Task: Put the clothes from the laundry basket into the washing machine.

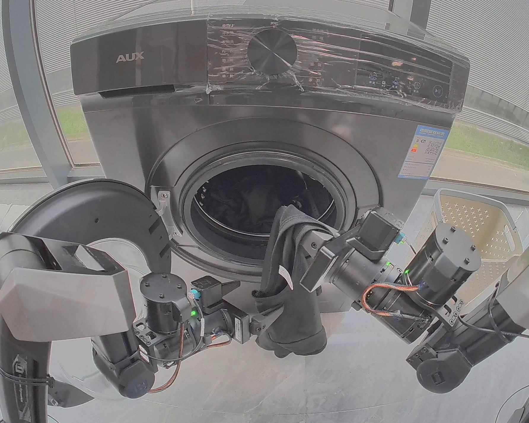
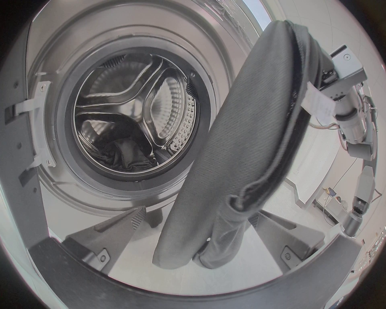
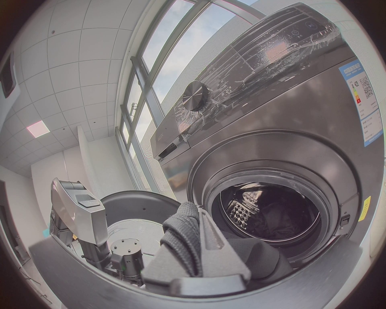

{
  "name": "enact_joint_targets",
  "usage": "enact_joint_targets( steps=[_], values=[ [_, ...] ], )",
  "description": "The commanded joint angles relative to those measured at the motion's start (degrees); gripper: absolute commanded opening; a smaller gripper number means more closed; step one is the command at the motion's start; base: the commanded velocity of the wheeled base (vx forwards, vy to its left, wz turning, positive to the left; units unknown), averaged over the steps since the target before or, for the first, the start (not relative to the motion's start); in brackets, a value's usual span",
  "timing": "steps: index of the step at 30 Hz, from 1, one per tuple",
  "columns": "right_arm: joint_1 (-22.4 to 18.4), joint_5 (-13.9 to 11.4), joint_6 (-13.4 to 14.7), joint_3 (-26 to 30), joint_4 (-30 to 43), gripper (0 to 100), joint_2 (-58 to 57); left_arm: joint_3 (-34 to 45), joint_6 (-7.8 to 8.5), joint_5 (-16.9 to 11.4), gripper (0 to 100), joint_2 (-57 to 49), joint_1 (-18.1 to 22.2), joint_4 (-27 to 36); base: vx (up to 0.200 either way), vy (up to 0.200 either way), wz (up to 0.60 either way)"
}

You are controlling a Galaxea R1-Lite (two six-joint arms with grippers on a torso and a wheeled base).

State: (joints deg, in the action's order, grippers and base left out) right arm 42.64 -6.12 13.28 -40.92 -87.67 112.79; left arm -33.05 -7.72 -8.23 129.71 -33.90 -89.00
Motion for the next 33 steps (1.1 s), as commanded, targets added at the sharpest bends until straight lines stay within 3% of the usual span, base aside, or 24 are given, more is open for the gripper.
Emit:
enact_joint_targets(
  steps=[1, 8, 12, 19, 20, 33],
  values=[
    [0.34, -0.03, 0.00, 0.58, -0.13, 0, -0.55, -3.16, 0.16, 0.14, 100, 3.97, 0.33, -0.21, 0.000, 0.000, 0.00],
    [0.51, -0.03, 0.00, 1.99, -0.13, 0, -1.69, -8.00, 0.33, 0.32, 100, 7.58, 1.38, -0.21, 0.000, 0.000, 0.00],
    [0.69, -0.03, 0.00, 3.04, -0.13, 0, -2.75, -10.81, 2.18, 0.41, 100, 10.21, 3.23, -0.21, 0.000, 0.000, 0.00],
    [1.83, -0.03, 0.00, 4.19, -0.04, 0, -3.28, -11.95, 2.53, 0.41, 100, 11.27, 3.23, -0.21, 0.000, 0.000, 0.00],
    [1.83, -0.03, 0.00, 4.19, -0.04, 0, -3.28, -12.04, 2.53, 0.41, 0, 11.27, 3.14, -0.21, 0.000, 0.000, 0.00],
    [-2.83, 0.14, -0.18, 0.05, -0.04, 0, 0.06, -8.08, 2.71, 0.32, 0, 6.35, 1.65, -0.21, 0.000, 0.000, 0.00]
  ],
)
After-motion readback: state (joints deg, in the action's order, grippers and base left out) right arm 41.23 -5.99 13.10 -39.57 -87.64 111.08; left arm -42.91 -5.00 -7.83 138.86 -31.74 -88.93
